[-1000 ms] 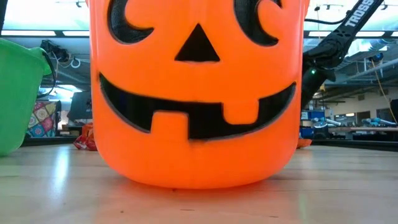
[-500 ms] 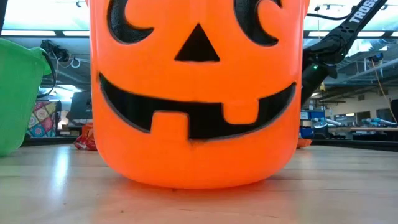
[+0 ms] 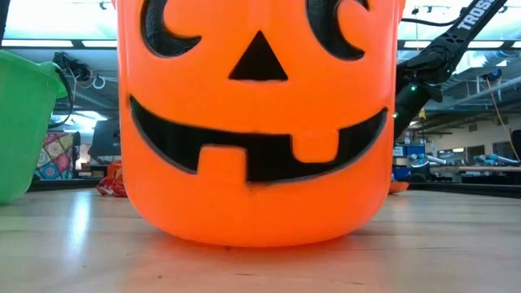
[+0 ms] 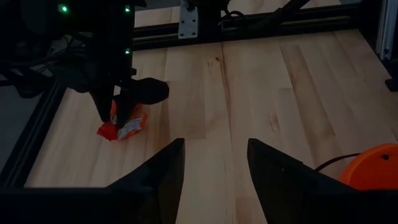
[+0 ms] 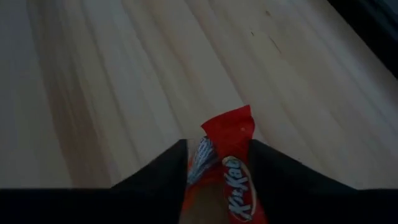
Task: Sort candy by brand, put in halloween buckets
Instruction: Put the red chocolate into the green bucket
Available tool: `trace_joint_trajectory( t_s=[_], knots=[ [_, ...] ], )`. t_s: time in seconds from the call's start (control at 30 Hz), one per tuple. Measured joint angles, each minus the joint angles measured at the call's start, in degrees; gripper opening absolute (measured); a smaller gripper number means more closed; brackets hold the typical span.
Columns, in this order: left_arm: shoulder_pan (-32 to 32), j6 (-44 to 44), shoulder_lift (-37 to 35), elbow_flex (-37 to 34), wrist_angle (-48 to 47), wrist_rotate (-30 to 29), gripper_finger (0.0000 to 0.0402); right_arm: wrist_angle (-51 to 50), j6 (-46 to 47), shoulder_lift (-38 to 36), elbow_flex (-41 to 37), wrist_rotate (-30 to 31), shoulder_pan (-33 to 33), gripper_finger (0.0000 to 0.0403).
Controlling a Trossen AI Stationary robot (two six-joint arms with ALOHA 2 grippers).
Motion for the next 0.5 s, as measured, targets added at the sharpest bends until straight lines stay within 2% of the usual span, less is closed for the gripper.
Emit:
trace_joint_trajectory(
  t_s=[0.13, 0.3, 0.5],
  knots=[
    [0.0, 0.0, 0.0, 0.0, 0.0, 0.01, 0.0182, -0.71, -0.28, 0.0, 0.0, 3.69, 0.0, 0.0217],
    [0.0, -0.02, 0.0, 0.0, 0.0, 0.01, 0.0182, -0.82, -2.31, 0.0, -0.02, 10.32, -0.01, 0.021],
    [0.0, -0.07, 0.0, 0.0, 0.0, 0.01, 0.0182, -2.02, -2.55, 0.08, -0.02, 8.82, -0.02, 0.0186]
  ],
)
